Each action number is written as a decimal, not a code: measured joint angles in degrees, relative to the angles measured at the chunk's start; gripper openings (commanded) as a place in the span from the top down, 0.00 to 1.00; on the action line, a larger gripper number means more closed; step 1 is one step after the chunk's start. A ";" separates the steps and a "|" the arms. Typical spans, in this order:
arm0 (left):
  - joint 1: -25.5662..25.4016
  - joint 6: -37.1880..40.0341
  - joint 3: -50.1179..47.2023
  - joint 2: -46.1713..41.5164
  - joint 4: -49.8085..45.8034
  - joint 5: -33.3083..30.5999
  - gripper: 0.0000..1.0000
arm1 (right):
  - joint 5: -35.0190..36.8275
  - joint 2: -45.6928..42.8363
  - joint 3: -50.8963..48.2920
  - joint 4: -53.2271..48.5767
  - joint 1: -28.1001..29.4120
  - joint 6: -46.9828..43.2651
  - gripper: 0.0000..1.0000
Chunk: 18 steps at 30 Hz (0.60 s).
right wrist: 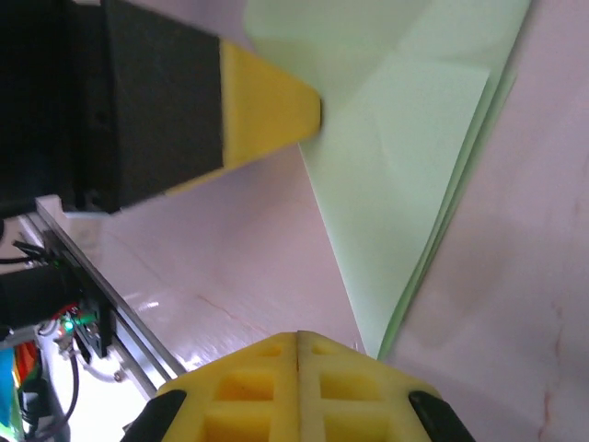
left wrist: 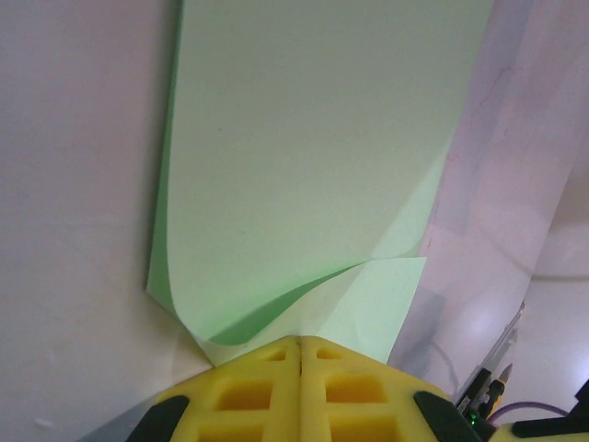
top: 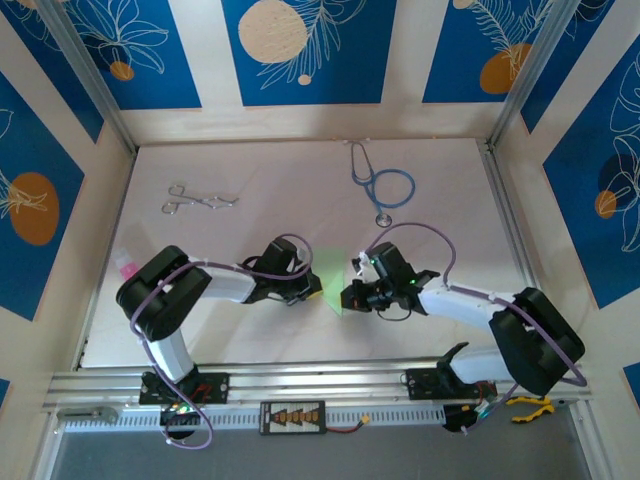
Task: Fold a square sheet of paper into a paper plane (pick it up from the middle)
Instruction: Third fold the triangle at the center of the table.
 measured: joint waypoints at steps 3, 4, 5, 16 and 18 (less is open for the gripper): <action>-0.09 -0.90 -0.02 -0.22 -0.11 -0.92 1.00 | -0.61 4.33 2.67 0.33 -0.33 0.04 0.95; -0.20 -1.31 -0.02 -0.26 -0.13 -1.29 1.00 | -0.72 5.84 3.61 0.44 -0.33 0.04 0.95; -0.33 -1.51 -0.02 -0.31 -0.17 -1.53 1.00 | -0.81 7.41 4.63 0.66 -0.26 0.04 0.95; -0.92 -2.91 -0.02 -0.42 -0.15 -2.36 1.00 | -1.22 16.65 8.70 2.38 1.46 0.52 0.99; -0.92 -2.73 0.00 -0.48 -0.20 -2.38 1.00 | -0.74 17.44 8.72 1.66 1.31 0.39 1.00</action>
